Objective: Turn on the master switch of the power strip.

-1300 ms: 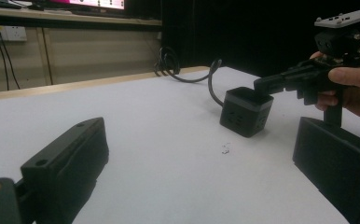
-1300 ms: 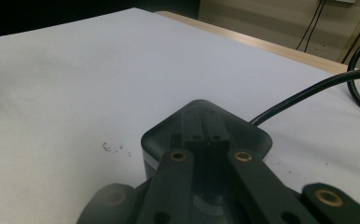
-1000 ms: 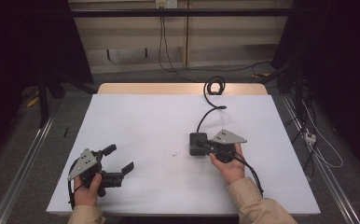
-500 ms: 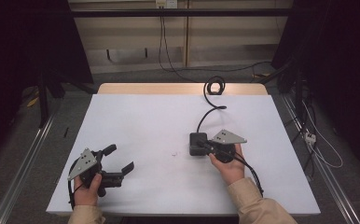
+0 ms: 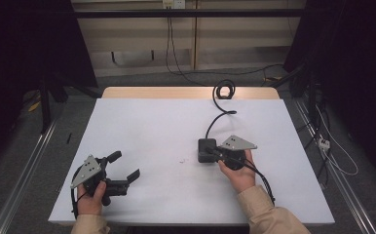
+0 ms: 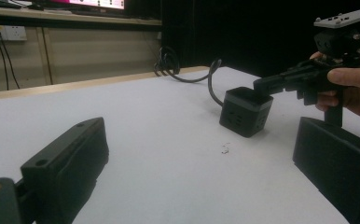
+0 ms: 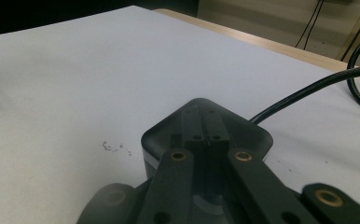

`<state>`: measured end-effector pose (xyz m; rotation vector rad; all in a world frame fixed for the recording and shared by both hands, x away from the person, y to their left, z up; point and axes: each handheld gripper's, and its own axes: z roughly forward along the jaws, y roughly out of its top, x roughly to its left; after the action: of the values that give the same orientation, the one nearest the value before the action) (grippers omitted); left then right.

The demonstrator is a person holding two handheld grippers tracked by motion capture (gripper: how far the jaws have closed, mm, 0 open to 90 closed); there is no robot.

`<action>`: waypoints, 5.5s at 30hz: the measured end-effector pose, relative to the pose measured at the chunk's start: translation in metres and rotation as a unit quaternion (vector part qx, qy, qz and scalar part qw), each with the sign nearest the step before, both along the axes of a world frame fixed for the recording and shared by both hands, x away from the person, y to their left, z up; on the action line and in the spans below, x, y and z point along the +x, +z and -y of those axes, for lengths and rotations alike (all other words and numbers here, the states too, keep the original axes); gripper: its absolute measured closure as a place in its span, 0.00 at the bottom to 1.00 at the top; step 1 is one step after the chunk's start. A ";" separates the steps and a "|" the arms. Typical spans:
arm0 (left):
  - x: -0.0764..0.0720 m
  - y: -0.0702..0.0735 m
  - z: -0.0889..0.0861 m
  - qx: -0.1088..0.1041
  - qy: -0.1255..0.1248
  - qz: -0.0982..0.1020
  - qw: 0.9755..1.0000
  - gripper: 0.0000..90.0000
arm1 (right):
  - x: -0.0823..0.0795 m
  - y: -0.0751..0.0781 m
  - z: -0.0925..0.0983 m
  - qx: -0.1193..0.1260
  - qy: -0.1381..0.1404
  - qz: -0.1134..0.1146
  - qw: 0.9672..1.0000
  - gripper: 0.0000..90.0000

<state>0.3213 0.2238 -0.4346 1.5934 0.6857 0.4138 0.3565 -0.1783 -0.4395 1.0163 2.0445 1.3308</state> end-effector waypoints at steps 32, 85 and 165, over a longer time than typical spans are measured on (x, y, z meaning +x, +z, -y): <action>0.000 0.000 0.000 -0.002 0.001 -0.001 1.000 0.03 | -0.001 0.002 -0.003 -0.013 -0.005 -0.001 1.000 1.00; 0.003 0.001 0.000 -0.005 0.001 0.000 1.000 0.03 | -0.008 0.008 0.013 0.052 -0.001 -0.016 0.999 0.66; 0.002 -0.001 0.001 0.000 -0.001 -0.005 1.000 0.03 | -0.078 -0.004 0.113 0.038 -0.030 0.000 0.999 0.25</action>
<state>0.3232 0.2223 -0.4354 1.5966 0.6923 0.4040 0.2780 -0.2916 -0.4437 1.1035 1.9605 1.3872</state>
